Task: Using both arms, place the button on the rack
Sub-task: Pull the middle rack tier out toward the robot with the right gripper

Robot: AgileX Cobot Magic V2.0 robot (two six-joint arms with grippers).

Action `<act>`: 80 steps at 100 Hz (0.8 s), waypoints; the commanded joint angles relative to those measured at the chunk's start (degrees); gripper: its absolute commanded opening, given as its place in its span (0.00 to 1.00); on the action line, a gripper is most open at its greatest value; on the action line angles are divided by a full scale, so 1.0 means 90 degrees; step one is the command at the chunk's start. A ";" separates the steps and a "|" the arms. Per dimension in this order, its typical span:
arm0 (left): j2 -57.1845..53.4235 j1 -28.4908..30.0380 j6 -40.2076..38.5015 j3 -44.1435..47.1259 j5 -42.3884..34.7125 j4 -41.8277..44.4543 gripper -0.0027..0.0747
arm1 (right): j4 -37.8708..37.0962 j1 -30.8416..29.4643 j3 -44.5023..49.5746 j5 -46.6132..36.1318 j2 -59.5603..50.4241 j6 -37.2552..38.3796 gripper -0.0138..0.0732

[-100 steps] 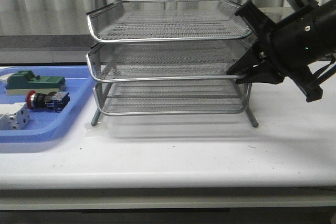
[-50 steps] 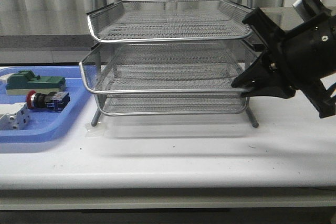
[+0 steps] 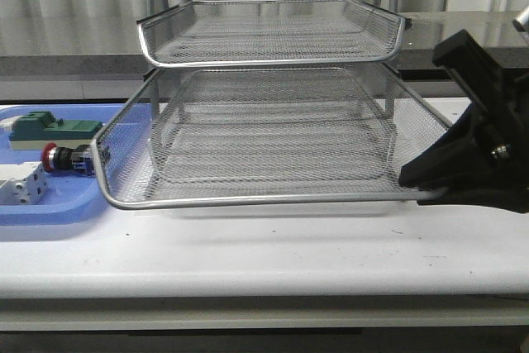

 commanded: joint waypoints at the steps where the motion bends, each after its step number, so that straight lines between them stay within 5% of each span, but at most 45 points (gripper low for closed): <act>1: -0.0204 -0.0042 -0.0019 0.0213 -0.0529 -0.0047 0.01 | -0.0248 0.0025 -0.0039 0.0076 -0.0210 -0.0223 0.26; 30: -0.0204 -0.0042 -0.0019 0.0213 -0.0529 -0.0047 0.01 | -0.0278 0.0025 -0.0039 0.0132 -0.0508 -0.0621 0.66; 55: -0.0204 -0.0042 -0.0019 0.0213 -0.0529 -0.0047 0.01 | -0.1533 0.0025 -0.0039 0.0216 -0.1225 -0.0374 0.67; 80: -0.0204 -0.0042 -0.0019 0.0213 -0.0529 -0.0047 0.01 | -0.4053 0.0001 -0.0135 0.0208 -0.1955 0.1544 0.67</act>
